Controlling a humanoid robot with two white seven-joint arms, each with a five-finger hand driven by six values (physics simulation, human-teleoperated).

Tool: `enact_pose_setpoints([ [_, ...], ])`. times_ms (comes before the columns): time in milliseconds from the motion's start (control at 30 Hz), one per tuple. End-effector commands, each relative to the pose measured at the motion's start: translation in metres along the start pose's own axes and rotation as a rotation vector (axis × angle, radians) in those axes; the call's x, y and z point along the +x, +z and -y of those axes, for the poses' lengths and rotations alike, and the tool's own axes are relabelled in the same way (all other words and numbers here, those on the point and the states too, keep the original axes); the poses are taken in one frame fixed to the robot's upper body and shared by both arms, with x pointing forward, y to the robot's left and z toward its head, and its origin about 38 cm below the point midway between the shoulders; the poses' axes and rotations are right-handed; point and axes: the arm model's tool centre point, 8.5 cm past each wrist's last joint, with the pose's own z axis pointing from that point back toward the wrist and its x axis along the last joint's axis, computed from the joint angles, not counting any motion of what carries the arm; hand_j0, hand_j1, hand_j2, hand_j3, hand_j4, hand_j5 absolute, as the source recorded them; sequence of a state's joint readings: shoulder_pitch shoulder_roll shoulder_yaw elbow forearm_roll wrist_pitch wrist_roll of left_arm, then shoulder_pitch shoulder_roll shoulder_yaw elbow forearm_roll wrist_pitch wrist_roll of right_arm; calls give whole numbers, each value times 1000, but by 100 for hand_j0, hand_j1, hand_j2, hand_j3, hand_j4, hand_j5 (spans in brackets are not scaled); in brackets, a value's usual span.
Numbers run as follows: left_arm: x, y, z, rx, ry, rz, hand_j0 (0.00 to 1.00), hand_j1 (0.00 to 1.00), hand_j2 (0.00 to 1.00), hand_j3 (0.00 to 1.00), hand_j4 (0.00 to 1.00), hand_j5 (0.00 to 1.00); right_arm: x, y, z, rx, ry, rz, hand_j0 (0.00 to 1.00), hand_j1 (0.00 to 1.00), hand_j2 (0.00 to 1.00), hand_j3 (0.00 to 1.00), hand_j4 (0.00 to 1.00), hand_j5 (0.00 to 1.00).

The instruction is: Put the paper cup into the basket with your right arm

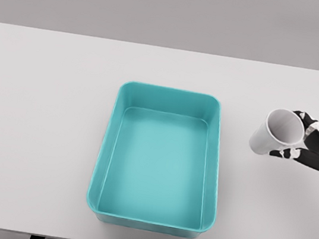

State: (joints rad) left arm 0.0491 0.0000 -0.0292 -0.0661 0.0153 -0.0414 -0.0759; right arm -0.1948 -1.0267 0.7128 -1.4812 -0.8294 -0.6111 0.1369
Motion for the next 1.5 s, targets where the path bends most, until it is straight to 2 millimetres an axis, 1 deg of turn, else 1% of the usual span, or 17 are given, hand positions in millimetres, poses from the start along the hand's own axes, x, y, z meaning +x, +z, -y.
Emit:
enact_pose_setpoints([
  [0,0,0,0,1,0,0,100,100,100,100,100,100,3,-5,-7,1,-14,22,49,49,49,49,49,49],
  [333,0,0,0,-1,0,0,100,100,100,100,100,100,19,-28,-8,14,19,92,49,49,49,49,49,49],
  [433,0,0,0,-1,0,0,100,100,100,100,100,100,20,-31,-12,29,30,100,49,49,49,49,49,49],
  [567,0,0,0,-1,0,0,100,100,100,100,100,100,32,-42,-8,41,79,132,49,49,49,49,49,49],
  [633,0,0,0,-1,0,0,100,100,100,100,100,100,37,-50,-11,51,85,157,49,49,49,49,49,49],
  [800,0,0,0,-1,0,0,100,100,100,100,100,100,43,-61,-20,74,99,193,49,49,49,49,49,49],
  [900,0,0,0,1,0,0,100,100,100,100,100,100,50,-75,-27,94,104,227,49,49,49,49,49,49],
  [1033,0,0,0,1,0,0,100,100,100,100,100,100,54,-87,-38,129,123,252,49,49,49,49,49,49],
  [1167,0,0,0,-1,0,0,100,100,100,100,100,100,65,-104,-49,184,214,292,50,50,50,50,50,50],
  [1200,0,0,0,-1,0,0,100,100,100,100,100,100,68,-110,-55,210,247,305,49,49,49,49,49,49],
  [1300,0,0,0,1,0,0,100,100,100,100,100,100,75,-121,-65,264,339,330,50,50,50,50,50,50],
  [1367,0,0,0,-1,0,0,100,100,100,100,100,100,87,-132,-67,306,454,359,61,61,61,61,61,61],
  [1433,0,0,0,-1,0,0,100,100,100,100,100,100,94,-138,-67,328,527,374,77,77,77,77,77,77],
  [1467,0,0,0,-1,0,0,100,100,100,100,100,100,101,-143,-67,351,596,387,94,94,94,94,94,94],
])
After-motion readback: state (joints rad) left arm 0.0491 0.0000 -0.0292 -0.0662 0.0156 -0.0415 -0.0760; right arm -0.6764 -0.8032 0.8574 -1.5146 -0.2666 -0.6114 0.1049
